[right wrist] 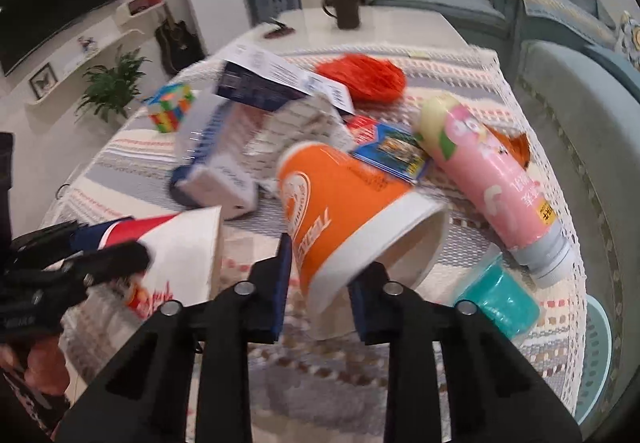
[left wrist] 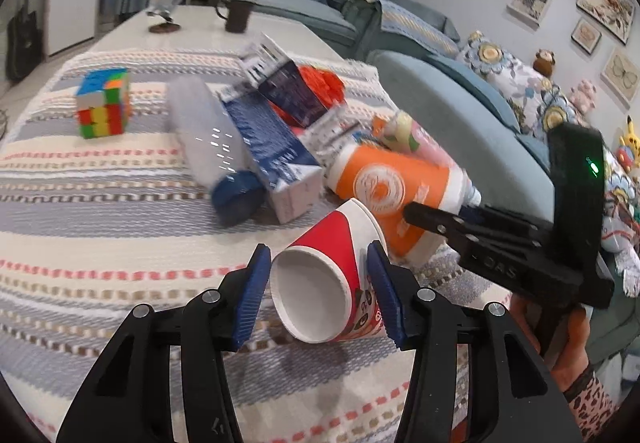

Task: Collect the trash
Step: 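Carry the orange paper cup to the wastebasket and open the right tool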

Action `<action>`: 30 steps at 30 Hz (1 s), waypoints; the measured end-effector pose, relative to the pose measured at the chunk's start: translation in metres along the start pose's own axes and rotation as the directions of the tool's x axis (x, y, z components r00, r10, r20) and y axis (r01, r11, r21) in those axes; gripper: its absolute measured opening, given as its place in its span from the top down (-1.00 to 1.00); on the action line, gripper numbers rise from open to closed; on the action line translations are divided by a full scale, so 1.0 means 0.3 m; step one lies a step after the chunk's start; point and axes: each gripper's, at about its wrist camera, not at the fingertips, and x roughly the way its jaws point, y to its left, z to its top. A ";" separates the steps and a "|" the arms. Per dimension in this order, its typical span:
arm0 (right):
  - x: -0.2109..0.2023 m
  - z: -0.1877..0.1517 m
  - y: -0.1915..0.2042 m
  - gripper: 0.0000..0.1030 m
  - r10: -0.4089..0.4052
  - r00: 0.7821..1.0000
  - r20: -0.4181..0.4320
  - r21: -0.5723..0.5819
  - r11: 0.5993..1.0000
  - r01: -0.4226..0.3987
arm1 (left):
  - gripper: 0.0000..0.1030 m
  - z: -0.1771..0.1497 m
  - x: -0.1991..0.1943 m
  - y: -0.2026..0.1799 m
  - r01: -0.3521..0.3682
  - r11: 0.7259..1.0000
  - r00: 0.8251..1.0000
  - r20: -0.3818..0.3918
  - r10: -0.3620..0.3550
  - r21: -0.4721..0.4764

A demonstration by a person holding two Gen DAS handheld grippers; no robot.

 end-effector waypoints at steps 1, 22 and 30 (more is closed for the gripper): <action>-0.008 0.000 0.011 0.70 0.004 1.000 0.005 -0.004 1.000 -0.004 | 0.06 -0.004 -0.015 0.009 -0.003 1.000 1.000 0.009 0.003 -0.008; -0.545 -0.094 -0.227 0.97 -0.186 0.956 0.227 0.176 0.973 0.148 | 0.07 0.131 -0.143 -0.372 0.119 0.984 0.980 0.142 -0.138 0.132; -0.723 -0.233 -0.502 0.97 -0.364 0.909 0.205 0.337 0.898 0.283 | 0.07 0.161 -0.002 -0.729 0.213 0.941 0.966 0.089 -0.244 0.262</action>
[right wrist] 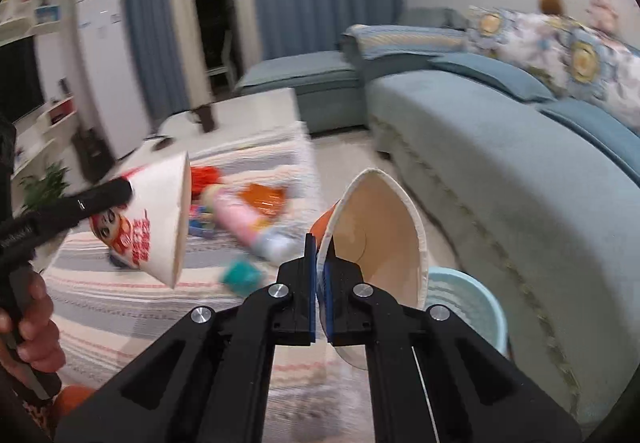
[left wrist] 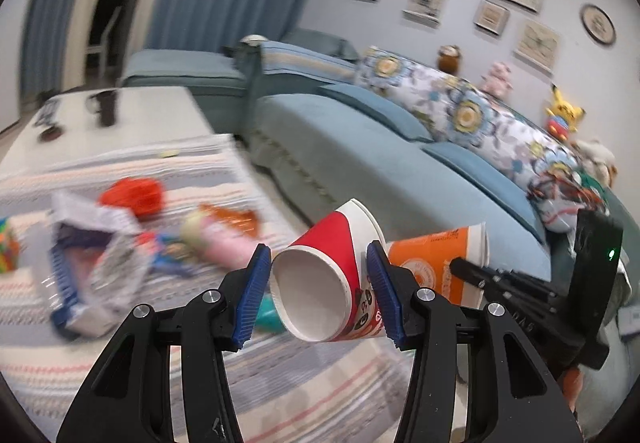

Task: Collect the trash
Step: 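Carry the orange paper cup to the wastebasket and open the right tool, then drop the white paper cup into the wastebasket with the left tool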

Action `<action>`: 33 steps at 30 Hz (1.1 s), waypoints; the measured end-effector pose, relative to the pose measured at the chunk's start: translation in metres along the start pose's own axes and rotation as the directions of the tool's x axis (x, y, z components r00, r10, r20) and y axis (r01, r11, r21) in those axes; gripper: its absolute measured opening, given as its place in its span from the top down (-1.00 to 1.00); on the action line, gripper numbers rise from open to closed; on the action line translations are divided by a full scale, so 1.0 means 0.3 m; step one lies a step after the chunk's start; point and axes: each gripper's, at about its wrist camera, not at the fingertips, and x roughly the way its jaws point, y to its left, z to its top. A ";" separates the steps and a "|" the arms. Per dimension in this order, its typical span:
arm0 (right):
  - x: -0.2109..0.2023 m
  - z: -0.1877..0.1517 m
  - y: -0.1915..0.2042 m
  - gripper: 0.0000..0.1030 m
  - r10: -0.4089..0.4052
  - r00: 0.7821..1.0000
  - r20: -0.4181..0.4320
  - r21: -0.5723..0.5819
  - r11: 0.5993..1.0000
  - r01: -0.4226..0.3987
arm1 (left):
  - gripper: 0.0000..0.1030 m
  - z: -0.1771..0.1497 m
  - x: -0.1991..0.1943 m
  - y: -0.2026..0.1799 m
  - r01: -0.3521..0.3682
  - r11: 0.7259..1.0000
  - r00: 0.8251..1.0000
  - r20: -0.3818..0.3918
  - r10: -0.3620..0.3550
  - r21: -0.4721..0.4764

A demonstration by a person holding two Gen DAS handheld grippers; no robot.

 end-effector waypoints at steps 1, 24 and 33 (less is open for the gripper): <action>0.004 -0.010 -0.034 0.97 -0.018 1.000 -0.008 0.015 1.000 0.018 | 0.07 0.005 0.043 -0.041 0.015 1.000 1.000 -0.012 -0.015 0.018; 0.451 -0.438 -0.464 0.95 -0.143 0.891 -0.430 0.274 0.920 0.279 | -0.23 -0.223 0.676 -0.197 0.131 0.989 0.934 -0.345 -0.098 0.072; 0.374 -0.416 -0.476 0.15 -0.164 0.909 -0.382 0.298 0.910 0.289 | -0.28 -0.163 0.576 -0.178 0.125 0.990 0.955 -0.278 -0.103 0.061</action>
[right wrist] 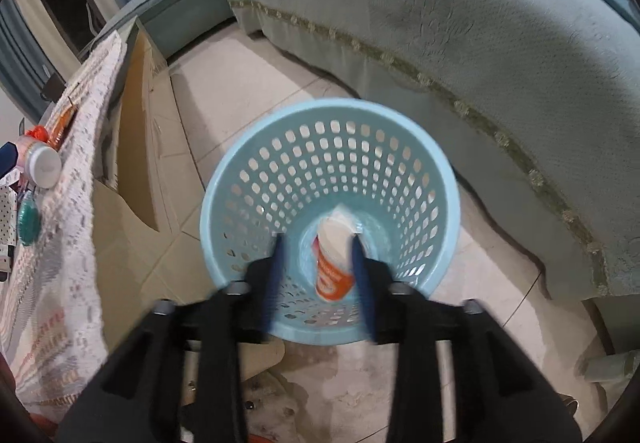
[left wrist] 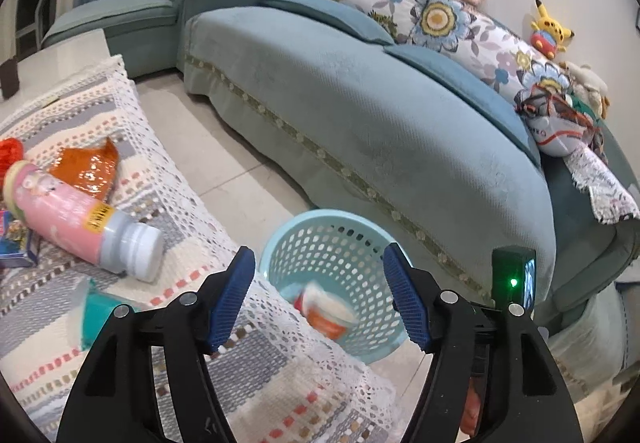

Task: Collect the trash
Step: 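Drop the white paper cup into the wastebasket with the left tool, then grasp the clear plastic bottle with the left tool while the right tool approaches the teal packet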

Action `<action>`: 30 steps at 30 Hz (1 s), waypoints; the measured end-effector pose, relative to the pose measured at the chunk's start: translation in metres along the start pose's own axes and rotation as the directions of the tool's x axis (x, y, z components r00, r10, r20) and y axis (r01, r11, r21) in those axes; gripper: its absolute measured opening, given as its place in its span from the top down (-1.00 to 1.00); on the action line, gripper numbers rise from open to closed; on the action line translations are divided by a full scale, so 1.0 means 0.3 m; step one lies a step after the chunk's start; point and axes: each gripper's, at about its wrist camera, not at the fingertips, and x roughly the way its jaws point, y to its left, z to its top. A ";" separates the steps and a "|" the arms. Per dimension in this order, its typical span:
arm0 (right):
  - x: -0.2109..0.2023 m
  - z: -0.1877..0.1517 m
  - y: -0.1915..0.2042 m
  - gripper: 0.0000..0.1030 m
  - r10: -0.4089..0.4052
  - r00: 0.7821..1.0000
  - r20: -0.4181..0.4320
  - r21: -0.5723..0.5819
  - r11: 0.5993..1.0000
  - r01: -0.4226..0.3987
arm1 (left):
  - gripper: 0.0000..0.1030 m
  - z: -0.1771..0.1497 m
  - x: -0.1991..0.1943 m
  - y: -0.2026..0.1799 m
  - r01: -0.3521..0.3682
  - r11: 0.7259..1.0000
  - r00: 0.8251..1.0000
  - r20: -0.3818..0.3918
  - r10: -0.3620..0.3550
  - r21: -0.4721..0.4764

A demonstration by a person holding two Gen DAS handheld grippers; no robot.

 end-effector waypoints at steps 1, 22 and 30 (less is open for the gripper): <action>-0.022 0.000 0.005 0.09 0.003 1.000 0.016 -0.003 1.000 -0.003 | -0.28 0.003 -0.013 0.000 0.000 1.000 1.000 0.006 0.000 -0.004; -0.406 -0.022 0.631 0.08 0.276 0.934 0.229 -0.371 0.912 -0.178 | -0.39 -0.057 -0.777 0.413 -0.257 0.925 0.893 0.297 0.338 -0.280; -0.255 -0.020 0.795 -0.04 0.287 0.941 0.177 -0.420 0.887 -0.192 | -0.39 -0.195 -0.906 0.706 -0.375 0.810 0.834 0.218 0.507 -0.451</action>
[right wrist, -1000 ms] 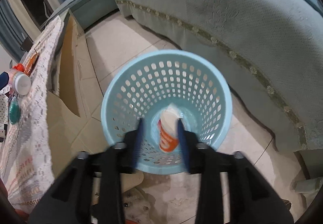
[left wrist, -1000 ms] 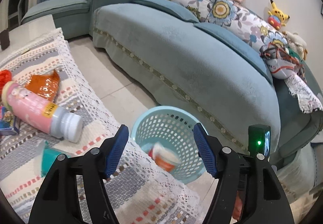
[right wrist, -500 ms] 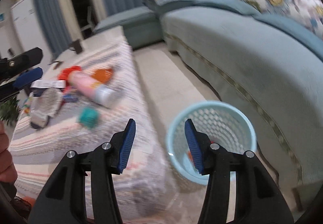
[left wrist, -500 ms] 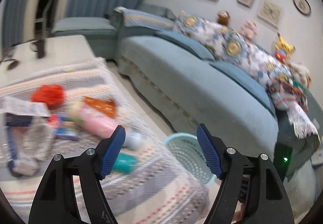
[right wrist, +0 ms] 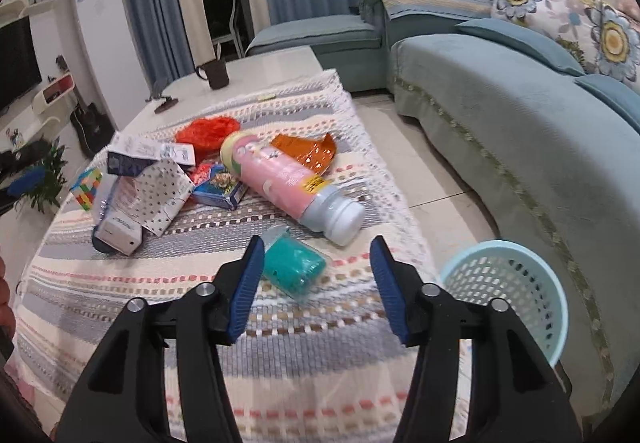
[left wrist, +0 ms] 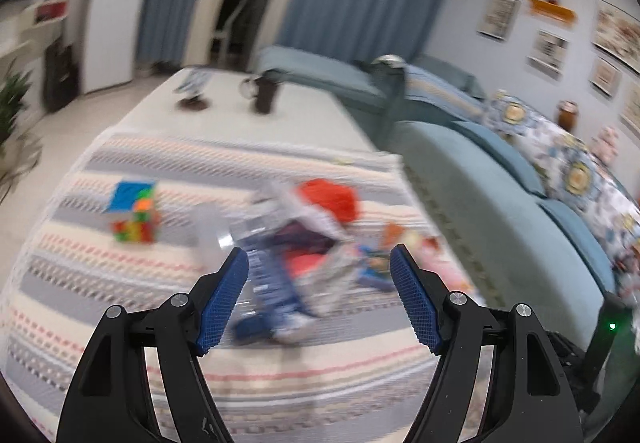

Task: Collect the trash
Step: 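Grasp the clear plastic bottle with the left tool while the right tool approaches the teal packet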

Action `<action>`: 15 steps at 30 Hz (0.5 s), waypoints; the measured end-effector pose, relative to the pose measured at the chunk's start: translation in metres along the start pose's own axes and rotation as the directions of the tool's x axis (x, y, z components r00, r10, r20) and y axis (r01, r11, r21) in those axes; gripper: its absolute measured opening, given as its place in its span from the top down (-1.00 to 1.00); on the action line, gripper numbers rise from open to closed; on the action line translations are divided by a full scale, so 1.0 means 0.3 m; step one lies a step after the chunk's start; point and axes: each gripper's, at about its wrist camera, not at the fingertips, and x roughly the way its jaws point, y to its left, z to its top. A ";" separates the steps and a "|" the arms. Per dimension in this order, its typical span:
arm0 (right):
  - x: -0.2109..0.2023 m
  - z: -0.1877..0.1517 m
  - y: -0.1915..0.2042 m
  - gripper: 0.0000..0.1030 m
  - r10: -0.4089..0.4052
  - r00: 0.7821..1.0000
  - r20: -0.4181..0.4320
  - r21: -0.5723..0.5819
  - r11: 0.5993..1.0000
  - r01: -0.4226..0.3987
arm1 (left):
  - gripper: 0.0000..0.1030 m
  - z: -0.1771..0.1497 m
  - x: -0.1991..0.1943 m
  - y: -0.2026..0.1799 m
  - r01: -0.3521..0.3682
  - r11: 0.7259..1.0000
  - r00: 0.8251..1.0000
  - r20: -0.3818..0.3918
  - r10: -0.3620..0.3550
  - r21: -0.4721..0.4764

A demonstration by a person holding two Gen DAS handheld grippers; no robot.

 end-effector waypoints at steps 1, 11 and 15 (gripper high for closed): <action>0.031 -0.005 0.004 -0.04 0.002 1.000 -0.009 -0.002 1.000 -0.002 | -0.39 -0.008 0.020 0.054 -0.023 0.999 1.000 -0.015 0.022 -0.033; 0.166 -0.036 0.017 -0.11 -0.013 0.998 -0.062 -0.018 1.000 0.012 | -0.37 -0.037 0.241 0.246 -0.065 0.985 0.988 -0.147 0.041 -0.158; 0.172 -0.043 0.027 -0.12 -0.024 0.997 -0.069 -0.032 0.999 0.022 | -0.36 -0.047 0.328 0.243 -0.118 0.981 0.977 -0.197 0.087 -0.151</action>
